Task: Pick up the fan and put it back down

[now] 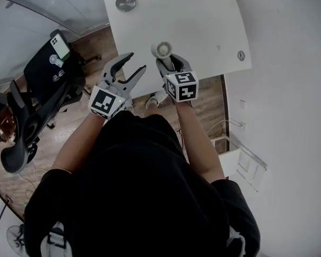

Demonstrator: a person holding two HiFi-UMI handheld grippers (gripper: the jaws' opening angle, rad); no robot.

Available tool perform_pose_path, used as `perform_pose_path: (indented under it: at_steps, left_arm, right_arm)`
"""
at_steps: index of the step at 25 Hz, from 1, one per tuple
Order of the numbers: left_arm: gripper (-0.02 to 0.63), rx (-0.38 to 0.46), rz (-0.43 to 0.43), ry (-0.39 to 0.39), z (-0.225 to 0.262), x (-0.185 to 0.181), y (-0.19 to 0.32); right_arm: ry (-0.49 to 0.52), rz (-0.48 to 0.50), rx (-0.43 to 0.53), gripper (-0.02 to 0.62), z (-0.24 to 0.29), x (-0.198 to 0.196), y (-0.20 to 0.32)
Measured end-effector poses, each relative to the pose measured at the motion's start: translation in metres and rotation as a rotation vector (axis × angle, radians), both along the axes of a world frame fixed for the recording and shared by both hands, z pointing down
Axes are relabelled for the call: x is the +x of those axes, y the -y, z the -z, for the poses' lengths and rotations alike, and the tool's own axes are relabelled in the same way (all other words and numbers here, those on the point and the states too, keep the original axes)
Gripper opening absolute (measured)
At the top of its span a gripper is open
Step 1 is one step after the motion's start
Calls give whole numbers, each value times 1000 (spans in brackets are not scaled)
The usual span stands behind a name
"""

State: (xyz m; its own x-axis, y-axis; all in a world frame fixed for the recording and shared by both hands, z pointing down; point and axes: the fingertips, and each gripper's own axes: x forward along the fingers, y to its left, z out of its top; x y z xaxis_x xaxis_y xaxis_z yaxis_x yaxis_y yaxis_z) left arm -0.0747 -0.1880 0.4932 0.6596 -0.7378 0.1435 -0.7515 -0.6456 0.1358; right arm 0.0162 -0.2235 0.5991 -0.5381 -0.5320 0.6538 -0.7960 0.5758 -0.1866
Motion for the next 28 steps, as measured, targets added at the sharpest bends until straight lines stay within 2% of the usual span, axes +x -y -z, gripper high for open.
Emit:
perform_pose_path:
  at_steps: [7,11,17,22,28]
  left_arm:
    - [216,32,-7,-20,31,9,-1]
    - [213,43,-35,5,39,13,-5]
    - [209,113,-47,-38,74,17,-1]
    - [206,87,-70,-13,83,17,-8]
    - [206,111,-84,-22,107,15,-11]
  right_arm:
    - [112,2,97,195,63,5,1]
    - [173,-2,149,195,95,10,-2]
    - [256,20,277,195,141,12,-8]
    - [323,20,367,195,176,18,-17]
    - [386,12,485,195,217,26,-25]
